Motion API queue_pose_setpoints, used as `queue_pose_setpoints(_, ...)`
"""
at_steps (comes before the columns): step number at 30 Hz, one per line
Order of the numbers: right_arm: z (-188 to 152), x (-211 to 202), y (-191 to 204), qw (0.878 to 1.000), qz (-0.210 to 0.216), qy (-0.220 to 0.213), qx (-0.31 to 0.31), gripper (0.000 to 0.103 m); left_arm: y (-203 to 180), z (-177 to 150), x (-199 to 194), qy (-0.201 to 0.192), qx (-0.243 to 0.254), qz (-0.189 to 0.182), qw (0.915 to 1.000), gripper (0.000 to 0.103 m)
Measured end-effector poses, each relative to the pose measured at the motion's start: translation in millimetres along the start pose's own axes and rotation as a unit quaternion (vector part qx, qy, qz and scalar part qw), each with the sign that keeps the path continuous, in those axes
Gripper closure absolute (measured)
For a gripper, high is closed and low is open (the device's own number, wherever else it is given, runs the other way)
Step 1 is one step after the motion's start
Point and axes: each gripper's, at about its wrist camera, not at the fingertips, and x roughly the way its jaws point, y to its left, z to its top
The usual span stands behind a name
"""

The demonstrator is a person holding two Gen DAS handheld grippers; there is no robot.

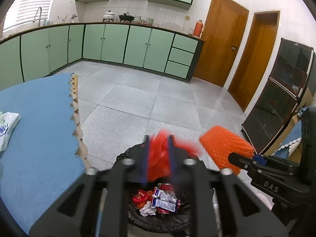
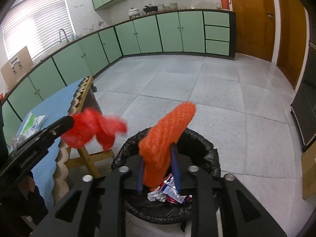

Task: Collect trash
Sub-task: 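Carry the red bag and orange net over the bin and open both tools, then return both tools to the clear bottle and white-green bag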

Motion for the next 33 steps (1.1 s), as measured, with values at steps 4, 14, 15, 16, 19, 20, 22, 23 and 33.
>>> queue_pose_setpoints(4,0.9,2.9,-5.1,1.000,-0.006,0.000,0.007,0.064,-1.9,3.1,7.5,0.006,0.001,-0.001,1.0000,0.074)
queue_pose_setpoints(14,2.5,-14.7,0.8,1.000,-0.019,-0.021,0.007,0.023,8.9,18.8,-33.5,-0.024,-0.007,0.005,0.9997,0.045)
queue_pose_setpoints(15,3.3,-17.2,1.4,1.000,-0.018,-0.025,0.006,0.020,10.3,21.3,-40.6,-0.029,-0.008,0.006,0.9995,0.042)
queue_pose_setpoints(16,4.4,-21.1,4.7,0.999,-0.015,-0.029,0.004,0.017,12.1,23.1,-48.1,-0.036,-0.009,0.009,0.9993,0.038)
queue_pose_setpoints(19,8.0,-31.2,15.9,0.999,-0.001,-0.042,0.001,0.011,19.3,27.3,-74.1,-0.053,-0.010,0.023,0.9983,0.031)
queue_pose_setpoints(20,10.1,-33.1,20.0,0.999,0.003,-0.045,-0.001,0.010,22.0,28.9,-81.3,-0.055,-0.011,0.027,0.9980,0.028)
queue_pose_setpoints(22,12.7,-38.5,31.6,0.998,0.012,-0.053,-0.007,0.006,29.6,30.4,-97.6,-0.061,-0.015,0.038,0.9973,0.024)
queue_pose_setpoints(23,13.9,-41.5,37.8,0.998,0.015,-0.058,-0.009,0.006,32.5,30.4,-103.0,-0.063,-0.016,0.041,0.9970,0.023)
queue_pose_setpoints(33,15.9,-51.7,96.6,0.995,0.061,-0.072,-0.033,0.006,75.5,24.4,-158.7,-0.079,-0.034,0.087,0.9925,0.017)
